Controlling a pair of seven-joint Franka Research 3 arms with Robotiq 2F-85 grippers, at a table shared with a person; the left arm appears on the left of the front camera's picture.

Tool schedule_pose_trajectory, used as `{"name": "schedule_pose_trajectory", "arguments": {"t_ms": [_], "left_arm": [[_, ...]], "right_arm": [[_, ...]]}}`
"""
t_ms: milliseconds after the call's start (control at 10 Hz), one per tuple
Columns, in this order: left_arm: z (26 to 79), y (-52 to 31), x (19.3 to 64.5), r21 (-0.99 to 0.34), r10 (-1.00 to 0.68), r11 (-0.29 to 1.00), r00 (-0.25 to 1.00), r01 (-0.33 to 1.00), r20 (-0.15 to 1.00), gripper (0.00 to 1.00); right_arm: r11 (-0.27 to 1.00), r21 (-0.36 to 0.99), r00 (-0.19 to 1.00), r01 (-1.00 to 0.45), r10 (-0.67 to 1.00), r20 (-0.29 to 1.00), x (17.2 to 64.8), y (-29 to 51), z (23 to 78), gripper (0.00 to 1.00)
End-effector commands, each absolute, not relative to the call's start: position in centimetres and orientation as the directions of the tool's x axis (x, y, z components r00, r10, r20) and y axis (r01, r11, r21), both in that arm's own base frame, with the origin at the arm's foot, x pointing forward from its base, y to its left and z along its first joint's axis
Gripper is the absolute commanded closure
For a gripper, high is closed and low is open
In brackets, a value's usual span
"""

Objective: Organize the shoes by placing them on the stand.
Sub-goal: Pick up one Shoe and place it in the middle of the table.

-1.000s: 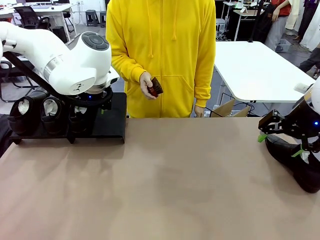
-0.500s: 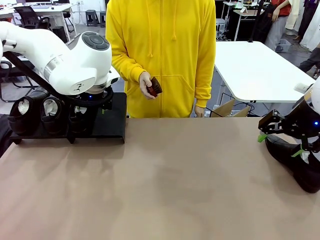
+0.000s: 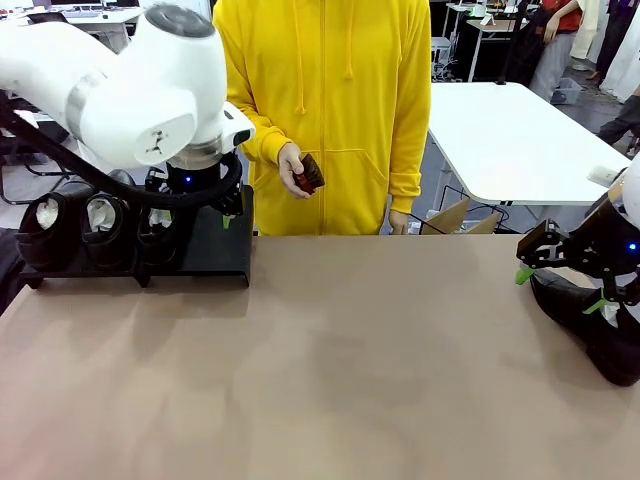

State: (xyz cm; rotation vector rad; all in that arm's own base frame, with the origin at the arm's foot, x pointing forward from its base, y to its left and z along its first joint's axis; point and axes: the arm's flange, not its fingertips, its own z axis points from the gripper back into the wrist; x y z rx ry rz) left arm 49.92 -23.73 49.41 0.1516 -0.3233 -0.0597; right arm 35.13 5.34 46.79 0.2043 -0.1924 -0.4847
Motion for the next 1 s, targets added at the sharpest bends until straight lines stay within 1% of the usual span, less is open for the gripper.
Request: {"name": "schedule_pose_trajectory", "arguments": {"t_ms": [0,200,300,400,500,700,800,900], "left_arm": [[49.7,-23.1,48.3,0.116,-0.153,0.984,0.970,0.132,0.190,0.00],[49.2,-22.9,47.5,0.071,-0.229,0.972,0.972,0.225,0.055,0.00],[49.1,-22.2,47.7,0.050,-0.192,0.981,0.981,0.190,0.040,0.00],[49.0,-20.6,49.6,0.100,-0.050,0.994,0.992,0.039,0.113,0.00],[48.6,-23.8,47.2,0.063,-0.201,0.979,0.976,0.196,0.078,0.00],[48.6,-23.8,47.2,0.063,-0.201,0.979,0.976,0.196,0.078,0.00],[48.6,-23.8,47.2,0.063,-0.201,0.979,0.976,0.196,0.078,0.00],[48.6,-23.8,47.2,0.063,-0.201,0.979,0.976,0.196,0.078,0.00]], "right_arm": [[0.874,0.242,0.875,0.422,-0.462,0.143,35.2,5.3,46.8,0.00],[0.874,0.242,0.875,0.422,-0.462,0.143,35.2,5.3,46.8,0.00],[0.874,0.242,0.875,0.422,-0.462,0.143,35.2,5.3,46.8,0.00],[0.874,0.242,0.875,0.422,-0.462,0.143,35.2,5.3,46.8,0.00],[0.874,0.242,0.875,0.422,-0.462,0.143,35.2,5.3,46.8,0.00],[0.865,0.239,0.868,0.440,-0.479,0.134,35.1,5.3,46.8,0.00],[0.900,0.164,0.890,0.405,-0.429,0.155,36.0,5.0,45.7,0.00],[0.935,0.104,0.923,0.339,-0.352,0.154,36.7,3.4,44.9,0.00]]}}
